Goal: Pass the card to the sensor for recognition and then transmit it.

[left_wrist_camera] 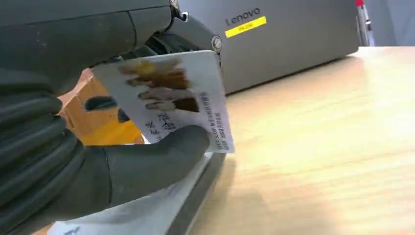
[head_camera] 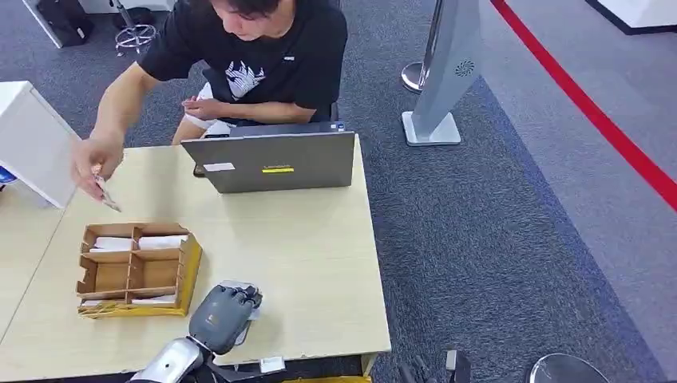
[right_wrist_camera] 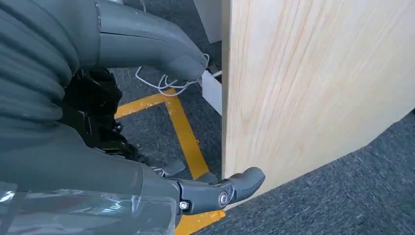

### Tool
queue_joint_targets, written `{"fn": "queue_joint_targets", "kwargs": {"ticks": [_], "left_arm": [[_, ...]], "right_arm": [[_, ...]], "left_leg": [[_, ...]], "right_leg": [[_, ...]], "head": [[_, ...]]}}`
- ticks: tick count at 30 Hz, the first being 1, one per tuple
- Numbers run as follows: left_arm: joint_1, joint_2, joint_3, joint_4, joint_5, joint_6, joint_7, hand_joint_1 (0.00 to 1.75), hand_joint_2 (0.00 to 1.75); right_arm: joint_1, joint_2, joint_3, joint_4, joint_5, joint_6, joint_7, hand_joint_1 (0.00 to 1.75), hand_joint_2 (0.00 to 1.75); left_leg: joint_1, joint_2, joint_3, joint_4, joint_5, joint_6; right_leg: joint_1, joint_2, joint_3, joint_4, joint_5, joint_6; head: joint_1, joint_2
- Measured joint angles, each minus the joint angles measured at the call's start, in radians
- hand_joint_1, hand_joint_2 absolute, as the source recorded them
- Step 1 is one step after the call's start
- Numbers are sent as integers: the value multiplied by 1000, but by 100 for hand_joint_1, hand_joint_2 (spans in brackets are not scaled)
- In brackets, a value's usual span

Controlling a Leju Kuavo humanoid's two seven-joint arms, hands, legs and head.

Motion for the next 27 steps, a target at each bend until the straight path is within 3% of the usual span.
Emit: {"fn": "queue_joint_targets", "kwargs": {"ticks": [8, 17, 27], "left_arm": [[-48, 18, -20, 14, -43, 18, 42, 175, 175], [-274, 85, 29, -119, 65, -57, 43, 175, 175], [-350, 112, 67, -158, 77, -53, 48, 175, 175]], "right_arm": [[1, 0, 0, 2, 11, -15, 9, 0, 175], [4, 0, -2, 3, 26, -15, 7, 0, 175], [4, 2, -3, 2, 30, -15, 7, 0, 175]], "left_leg": [[0, 0, 1, 0, 2, -1], [1, -1, -1, 0, 4, -1], [0, -1, -2, 0, 3, -1]], "right_leg": [[0, 0, 1, 0, 1, 0], [0, -1, 0, 2, 2, 0], [0, -1, -2, 2, 2, 0]], "head": [[0, 0], [0, 0], [0, 0]]}}
